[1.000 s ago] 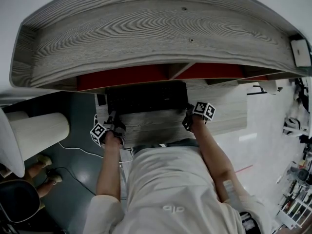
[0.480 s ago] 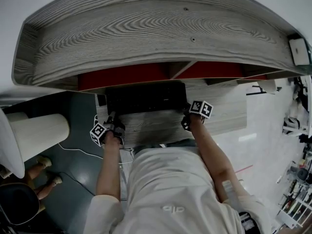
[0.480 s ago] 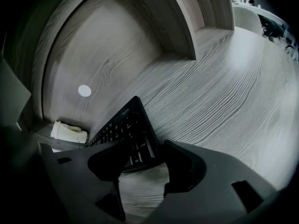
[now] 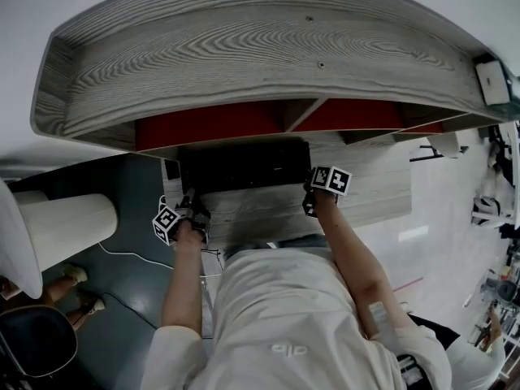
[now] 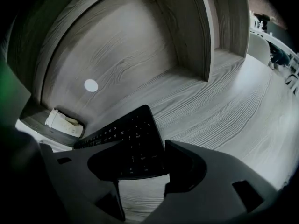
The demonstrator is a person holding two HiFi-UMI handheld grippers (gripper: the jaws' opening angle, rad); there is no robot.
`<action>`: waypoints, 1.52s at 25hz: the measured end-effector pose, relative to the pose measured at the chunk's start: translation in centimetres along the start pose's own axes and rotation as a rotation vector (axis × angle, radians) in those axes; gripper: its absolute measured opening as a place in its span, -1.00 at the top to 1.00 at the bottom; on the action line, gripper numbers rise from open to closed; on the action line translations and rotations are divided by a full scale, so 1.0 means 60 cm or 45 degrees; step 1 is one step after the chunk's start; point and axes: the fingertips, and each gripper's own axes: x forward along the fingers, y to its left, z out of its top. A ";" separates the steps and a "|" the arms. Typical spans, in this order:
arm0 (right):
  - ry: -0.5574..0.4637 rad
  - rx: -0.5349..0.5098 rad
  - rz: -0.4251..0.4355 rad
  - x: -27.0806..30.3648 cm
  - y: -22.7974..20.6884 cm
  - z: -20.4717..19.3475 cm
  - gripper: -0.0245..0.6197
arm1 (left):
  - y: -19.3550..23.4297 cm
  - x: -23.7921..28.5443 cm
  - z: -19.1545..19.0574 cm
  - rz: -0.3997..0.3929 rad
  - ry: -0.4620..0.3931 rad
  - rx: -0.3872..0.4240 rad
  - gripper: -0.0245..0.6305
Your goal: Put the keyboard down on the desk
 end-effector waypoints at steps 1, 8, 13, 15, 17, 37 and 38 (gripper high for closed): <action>-0.010 -0.009 0.007 -0.003 0.005 0.002 0.11 | 0.001 -0.001 -0.001 0.010 0.012 0.016 0.53; -0.089 -0.080 0.103 -0.051 0.058 0.015 0.25 | 0.018 -0.021 -0.016 0.099 0.086 0.055 0.51; -0.132 -0.135 0.140 -0.087 0.084 0.014 0.33 | 0.015 -0.031 -0.028 0.153 0.161 0.137 0.30; -0.150 -0.138 0.145 -0.098 0.089 0.012 0.36 | 0.011 -0.029 -0.030 0.199 0.196 0.209 0.22; -0.162 -0.151 0.142 -0.106 0.092 0.009 0.37 | 0.012 -0.031 -0.030 0.280 0.215 0.312 0.18; -0.350 -0.387 0.368 -0.245 0.222 0.051 0.69 | -0.265 -0.108 -0.100 -0.051 0.293 1.302 0.87; -0.364 -0.410 0.386 -0.255 0.234 0.056 0.70 | -0.287 -0.114 -0.113 -0.090 0.305 1.386 0.87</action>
